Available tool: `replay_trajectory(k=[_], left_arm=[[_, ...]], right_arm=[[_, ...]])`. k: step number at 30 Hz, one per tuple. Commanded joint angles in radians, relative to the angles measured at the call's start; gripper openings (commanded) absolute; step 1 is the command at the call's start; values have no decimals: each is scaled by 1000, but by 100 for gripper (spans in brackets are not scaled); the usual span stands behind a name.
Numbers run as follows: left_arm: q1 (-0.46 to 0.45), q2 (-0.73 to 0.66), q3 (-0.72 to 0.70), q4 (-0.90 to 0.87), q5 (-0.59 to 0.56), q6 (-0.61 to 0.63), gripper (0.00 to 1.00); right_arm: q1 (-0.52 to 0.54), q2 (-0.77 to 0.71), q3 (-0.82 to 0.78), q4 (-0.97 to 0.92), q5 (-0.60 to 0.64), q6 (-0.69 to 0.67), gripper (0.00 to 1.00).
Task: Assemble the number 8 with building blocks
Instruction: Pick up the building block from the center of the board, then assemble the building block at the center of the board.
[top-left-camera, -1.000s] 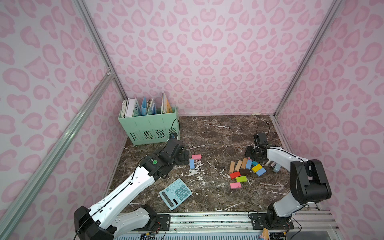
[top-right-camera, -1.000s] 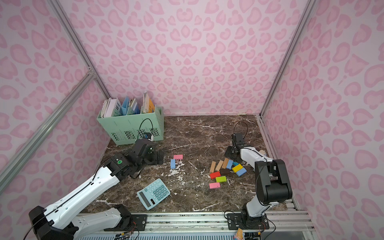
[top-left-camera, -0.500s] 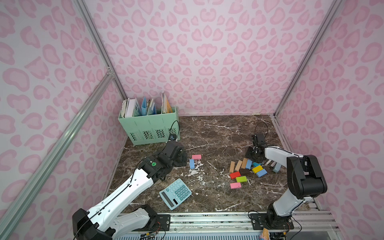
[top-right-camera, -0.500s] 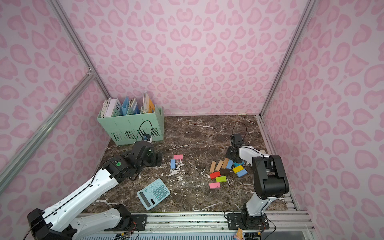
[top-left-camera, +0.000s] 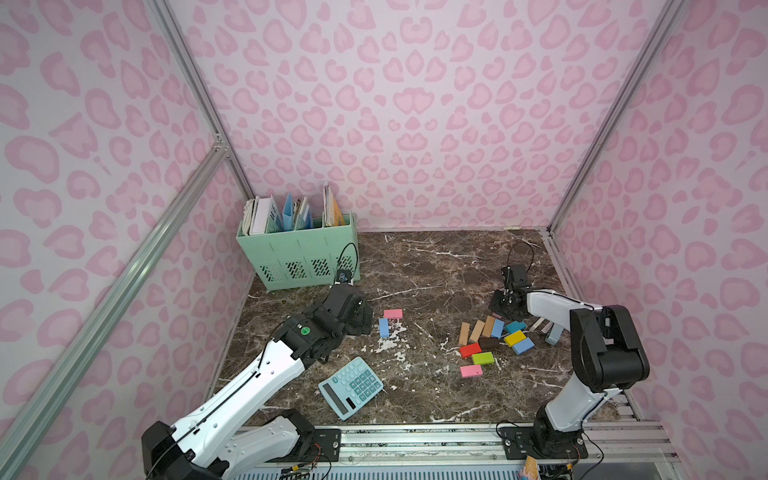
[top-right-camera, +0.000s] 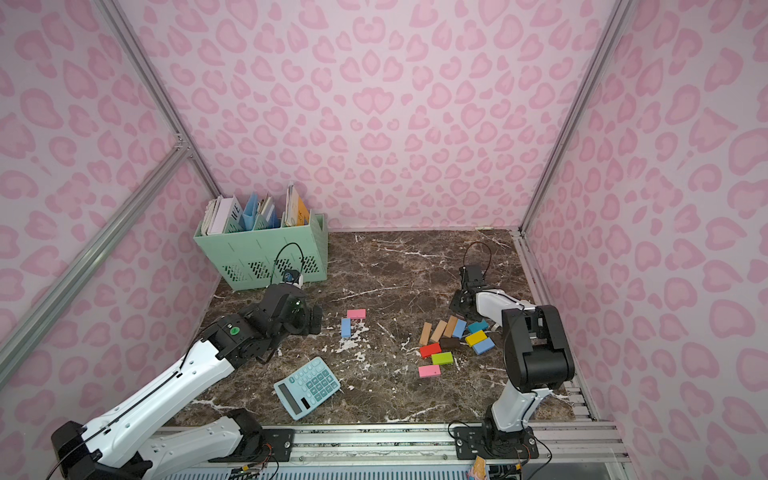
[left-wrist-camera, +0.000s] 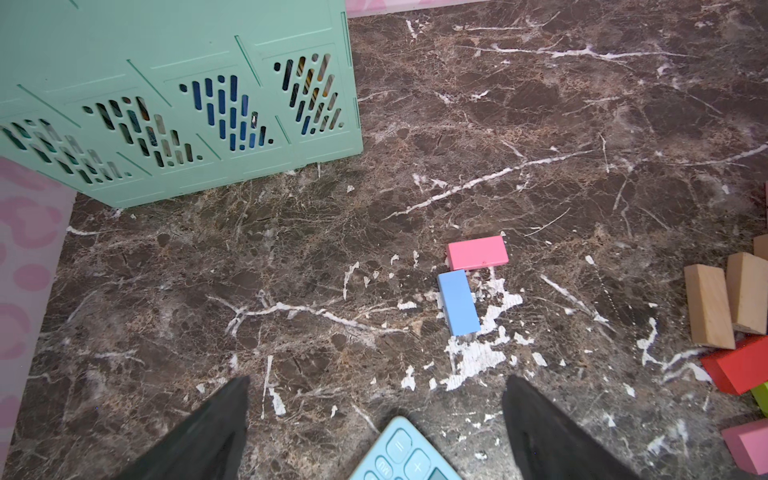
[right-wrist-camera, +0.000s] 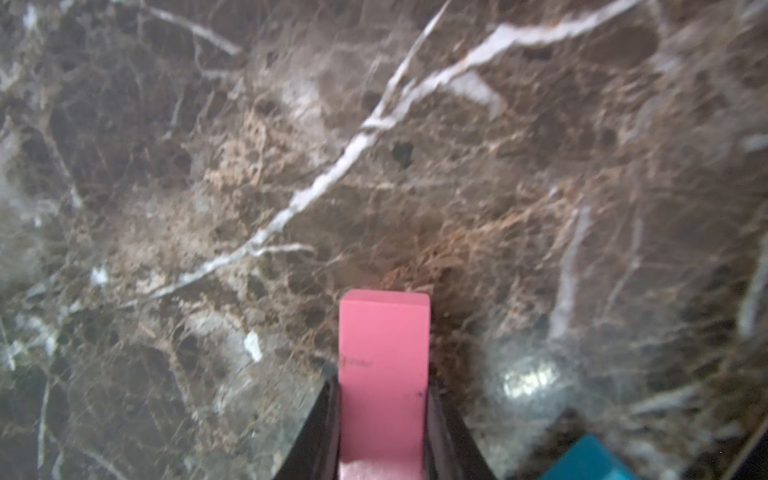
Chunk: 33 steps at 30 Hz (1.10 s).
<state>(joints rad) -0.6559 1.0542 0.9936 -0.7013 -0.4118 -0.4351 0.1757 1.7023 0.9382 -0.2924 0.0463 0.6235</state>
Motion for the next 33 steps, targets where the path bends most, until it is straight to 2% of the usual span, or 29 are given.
replay_trajectory(k=[1,4,8,12,15,22,33], left_arm=[[9,-3,0,13,-6,12,99],[23,-6,10,3,17,17,99],[54,-26,-6,11,31,21,99],[93,-35,-15,12,63,24,99],[114,-34,-21,11,66,34,99],[137,-56,-47,29,82,48,99],[139,-65,-63,36,109,45,99]], right_arm=[[44,-45,21,-66,-19,-19,18],[140,-95,53,-107,-20,-15,18],[328,-129,111,-183,28,40,18],[504,-114,167,-208,37,108,19],[589,-68,217,-219,50,136,19],[723,62,303,-227,33,187,21],[764,267,461,-249,12,196,24]])
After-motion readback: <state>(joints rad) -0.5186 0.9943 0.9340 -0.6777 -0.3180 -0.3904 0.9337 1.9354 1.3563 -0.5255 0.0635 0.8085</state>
